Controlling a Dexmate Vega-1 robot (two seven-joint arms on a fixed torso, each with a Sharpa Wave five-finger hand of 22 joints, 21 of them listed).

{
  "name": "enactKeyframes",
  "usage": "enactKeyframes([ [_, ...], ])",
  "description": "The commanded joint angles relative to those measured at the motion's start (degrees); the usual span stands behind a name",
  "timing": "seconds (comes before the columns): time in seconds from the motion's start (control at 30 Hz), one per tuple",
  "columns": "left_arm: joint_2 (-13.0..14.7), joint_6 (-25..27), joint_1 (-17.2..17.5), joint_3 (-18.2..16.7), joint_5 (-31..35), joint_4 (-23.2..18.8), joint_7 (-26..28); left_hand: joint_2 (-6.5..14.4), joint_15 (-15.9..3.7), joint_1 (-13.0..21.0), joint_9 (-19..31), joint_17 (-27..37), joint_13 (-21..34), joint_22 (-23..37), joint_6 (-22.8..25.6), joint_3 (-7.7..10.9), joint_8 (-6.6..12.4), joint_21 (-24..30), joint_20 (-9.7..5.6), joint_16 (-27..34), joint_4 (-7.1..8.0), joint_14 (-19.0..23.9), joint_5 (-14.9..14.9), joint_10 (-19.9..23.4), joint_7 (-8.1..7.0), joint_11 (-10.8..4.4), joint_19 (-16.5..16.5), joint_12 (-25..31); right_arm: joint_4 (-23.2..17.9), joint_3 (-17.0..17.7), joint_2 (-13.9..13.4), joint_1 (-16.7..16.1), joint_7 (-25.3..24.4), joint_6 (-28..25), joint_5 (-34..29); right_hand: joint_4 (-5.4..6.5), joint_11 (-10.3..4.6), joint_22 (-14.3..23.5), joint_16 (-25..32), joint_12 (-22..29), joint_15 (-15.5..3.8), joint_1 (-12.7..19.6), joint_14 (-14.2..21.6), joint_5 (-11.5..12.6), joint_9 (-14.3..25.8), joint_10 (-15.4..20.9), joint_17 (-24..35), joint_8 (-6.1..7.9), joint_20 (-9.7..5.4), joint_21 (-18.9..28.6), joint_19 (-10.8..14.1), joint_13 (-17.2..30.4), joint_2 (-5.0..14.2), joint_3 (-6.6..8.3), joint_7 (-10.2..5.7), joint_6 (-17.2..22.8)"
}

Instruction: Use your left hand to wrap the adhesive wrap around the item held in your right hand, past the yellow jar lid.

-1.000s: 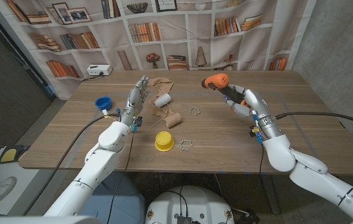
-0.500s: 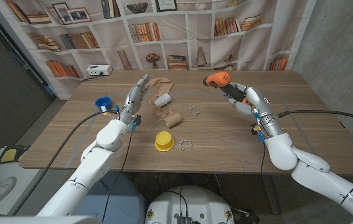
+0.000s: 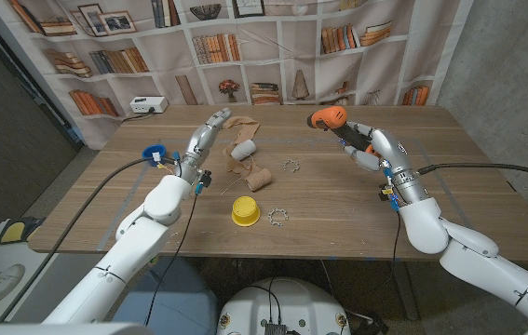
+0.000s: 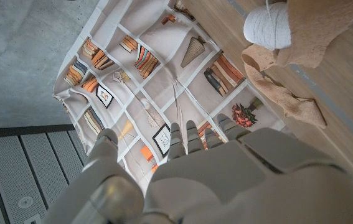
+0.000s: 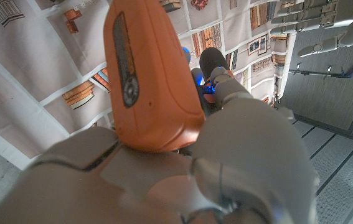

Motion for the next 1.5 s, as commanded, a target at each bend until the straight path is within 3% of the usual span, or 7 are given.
enactKeyframes([
  [0.03,2.43,2.45,0.83,0.31,6.7,-4.16,1.48,-0.15,-0.16,1.32,0.1,0.15,0.17,0.0,0.91,0.37,0.3,-0.13,0.25,0.71,-0.4,0.77,0.2,1.62,-0.1,-0.21,-0.08,0.79,-0.24,0.13,-0.28,0.0,0.43,-1.66,-0.07,6.45,-0.12,1.52,-0.43,-0.12,-5.45,2.34,0.51,-0.38,0.29,0.37,0.11,-0.17,-7.55,1.49,-0.24,0.13,2.7,7.02,-2.04,2.83],
  [0.53,3.67,3.94,1.19,0.72,15.45,-6.42,2.82,-0.85,-0.54,3.42,0.16,0.18,0.36,0.02,3.4,0.78,0.59,-0.06,0.63,0.81,-0.35,2.32,0.25,5.03,0.02,-1.42,0.16,1.7,-1.02,0.65,-0.96,-0.62,0.4,-2.71,-0.2,6.39,-0.14,1.48,-0.64,-0.19,-5.44,2.3,0.67,-0.38,0.49,0.17,0.27,-0.23,-7.52,2.58,-0.75,0.5,2.67,7.08,-2.11,2.91],
  [0.87,4.17,5.88,2.15,0.12,18.52,-9.34,1.78,-0.94,-0.29,4.1,0.18,0.19,0.41,0.03,3.88,0.93,0.5,-0.12,1.21,0.61,-0.26,2.09,0.27,5.12,-0.42,-1.02,0.02,1.56,-1.32,0.55,-1.13,-0.87,0.38,-3.01,-0.44,6.34,-0.17,1.41,-0.88,-0.16,-5.44,2.28,0.67,-0.37,0.63,0.21,0.29,-0.28,-7.51,3.28,-1.1,0.77,2.65,7.14,-2.15,2.9],
  [1.03,4.63,7.73,2.7,0.16,21.62,-11.05,1.57,-1.0,-0.66,4.68,0.19,0.19,0.44,0.03,4.35,1.09,0.5,-0.09,0.72,0.68,-0.29,2.36,0.33,5.66,-0.66,-1.68,0.1,1.64,-1.5,0.72,-1.26,-1.12,0.2,-3.24,-0.51,6.31,-0.15,1.36,-0.9,-0.23,-5.44,2.27,0.78,-0.38,0.69,0.27,0.38,-0.26,-7.5,3.63,-1.25,0.73,2.64,7.16,-2.13,3.01],
  [1.17,4.58,9.51,2.96,0.39,24.65,-12.08,1.85,-1.26,-2.01,5.98,0.21,0.16,0.48,0.0,4.78,1.42,0.41,0.2,-1.48,0.93,-0.49,3.58,0.35,6.76,-0.32,-1.42,1.1,1.84,-1.7,0.92,-1.38,-1.3,0.27,-3.55,-0.36,6.29,-0.28,1.32,-0.9,-0.18,-5.43,2.26,0.86,-0.38,0.74,0.25,0.5,-0.29,-7.49,3.92,-1.36,0.93,2.62,7.19,-2.17,2.97],
  [1.37,4.01,12.53,3.53,0.82,30.0,-13.92,2.51,-1.62,-1.87,7.96,0.24,0.16,0.54,-0.06,4.42,1.94,0.22,0.0,-0.72,1.15,-0.93,4.85,0.4,7.89,-0.44,-1.71,0.95,2.09,-1.82,0.8,-1.45,-1.16,0.89,-4.12,-0.21,6.3,-0.42,1.27,-1.0,-0.13,-5.43,2.22,0.87,-0.38,0.79,0.18,0.49,-0.29,-7.48,4.21,-1.51,1.16,2.63,7.21,-2.18,3.01],
  [1.5,3.2,14.66,3.7,1.76,35.53,-14.79,4.04,-2.69,-1.94,11.18,0.28,0.17,0.78,-0.07,3.17,2.54,-0.13,-0.07,-0.21,1.19,-1.13,5.86,0.26,11.59,-0.73,-3.34,1.13,3.14,-1.52,0.58,-1.29,-0.74,1.05,-4.19,-0.23,6.3,-0.36,1.21,-1.13,-0.22,-5.43,2.18,0.86,-0.38,0.84,0.24,0.46,-0.33,-7.48,4.51,-1.68,1.09,2.62,7.23,-2.23,2.97],
])
